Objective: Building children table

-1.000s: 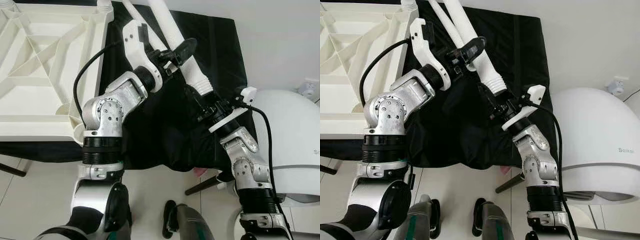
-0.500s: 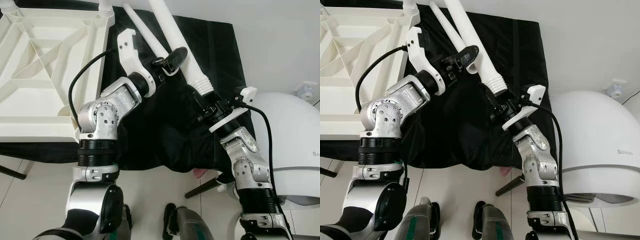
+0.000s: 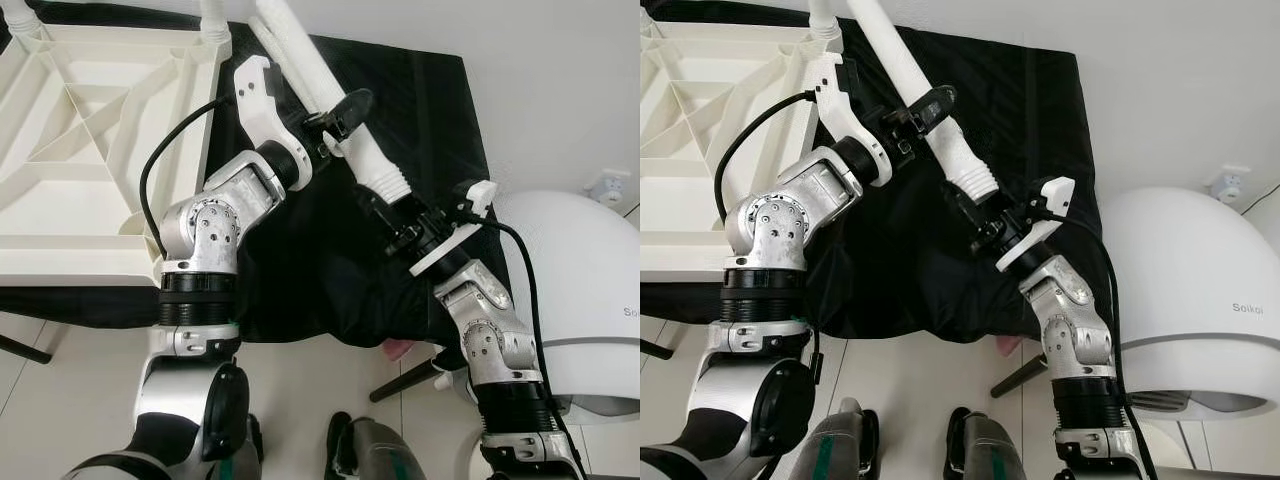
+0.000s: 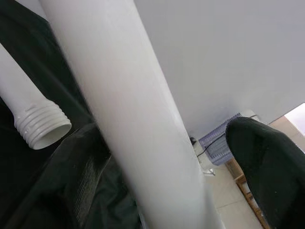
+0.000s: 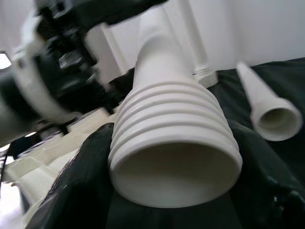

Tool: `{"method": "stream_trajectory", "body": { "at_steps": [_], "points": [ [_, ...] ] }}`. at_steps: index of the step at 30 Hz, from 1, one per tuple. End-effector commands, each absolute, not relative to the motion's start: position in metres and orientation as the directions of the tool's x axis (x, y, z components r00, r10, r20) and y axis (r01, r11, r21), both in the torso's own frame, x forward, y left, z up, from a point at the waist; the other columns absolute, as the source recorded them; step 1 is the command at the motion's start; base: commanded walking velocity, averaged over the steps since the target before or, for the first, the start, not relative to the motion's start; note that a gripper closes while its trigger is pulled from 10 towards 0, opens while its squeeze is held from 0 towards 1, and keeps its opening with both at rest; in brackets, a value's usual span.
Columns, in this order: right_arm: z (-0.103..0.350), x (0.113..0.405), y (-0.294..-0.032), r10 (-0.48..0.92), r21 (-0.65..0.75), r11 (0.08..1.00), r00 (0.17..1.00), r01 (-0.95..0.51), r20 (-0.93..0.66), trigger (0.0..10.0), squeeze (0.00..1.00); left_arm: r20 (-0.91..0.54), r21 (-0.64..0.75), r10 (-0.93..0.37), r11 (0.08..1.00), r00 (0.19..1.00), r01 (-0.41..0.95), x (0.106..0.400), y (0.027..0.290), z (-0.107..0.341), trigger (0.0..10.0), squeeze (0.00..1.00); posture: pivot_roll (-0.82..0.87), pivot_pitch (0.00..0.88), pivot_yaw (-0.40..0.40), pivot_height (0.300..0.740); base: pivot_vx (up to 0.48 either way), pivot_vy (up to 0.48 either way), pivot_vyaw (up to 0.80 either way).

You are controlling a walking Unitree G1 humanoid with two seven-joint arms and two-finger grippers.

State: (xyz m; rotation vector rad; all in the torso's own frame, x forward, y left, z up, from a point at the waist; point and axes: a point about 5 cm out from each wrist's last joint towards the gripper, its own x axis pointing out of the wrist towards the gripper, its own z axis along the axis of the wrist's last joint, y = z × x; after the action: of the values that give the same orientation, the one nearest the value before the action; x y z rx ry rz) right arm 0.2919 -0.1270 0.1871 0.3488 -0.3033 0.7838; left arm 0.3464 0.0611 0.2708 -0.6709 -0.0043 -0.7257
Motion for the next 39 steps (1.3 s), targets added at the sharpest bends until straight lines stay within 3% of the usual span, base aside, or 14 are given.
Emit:
{"method": "stream_trajectory", "body": {
  "at_steps": [1,26,36,37,39],
  "points": [
    [0.187,0.287,-0.124,0.669,0.182,0.616,0.632,-0.766,0.392,10.0,0.0,0.256,-0.566,-0.62,0.526,0.742,0.635,0.347,0.057,0.279,10.0,0.0,0.05,0.102,-0.041,0.74,0.0,0.0,0.0],
    [0.183,0.278,-0.125,0.694,0.178,0.596,0.614,-0.783,0.375,10.0,0.0,0.248,-0.656,-0.488,0.551,0.837,0.516,0.371,0.099,0.292,10.0,0.0,0.06,0.125,-0.034,0.74,0.0,0.0,0.0],
    [0.184,0.279,-0.127,0.689,0.171,0.605,0.619,-0.777,0.378,10.0,0.0,0.25,-0.667,-0.483,0.542,0.839,0.511,0.371,0.1,0.292,10.0,0.0,0.06,0.125,-0.035,0.74,0.0,0.0,0.0],
    [0.185,0.279,-0.127,0.688,0.168,0.607,0.62,-0.777,0.378,10.0,0.0,0.254,-0.673,-0.485,0.533,0.837,0.513,0.37,0.1,0.292,0.5,0.0,0.06,0.127,-0.035,0.74,0.0,0.0,0.0],
    [0.185,0.279,-0.127,0.687,0.166,0.608,0.62,-0.776,0.378,10.0,0.0,0.263,-0.679,-0.485,0.521,0.834,0.517,0.37,0.099,0.292,0.0,0.0,0.06,0.128,-0.034,0.74,0.0,0.0,0.0]
  ]
}}
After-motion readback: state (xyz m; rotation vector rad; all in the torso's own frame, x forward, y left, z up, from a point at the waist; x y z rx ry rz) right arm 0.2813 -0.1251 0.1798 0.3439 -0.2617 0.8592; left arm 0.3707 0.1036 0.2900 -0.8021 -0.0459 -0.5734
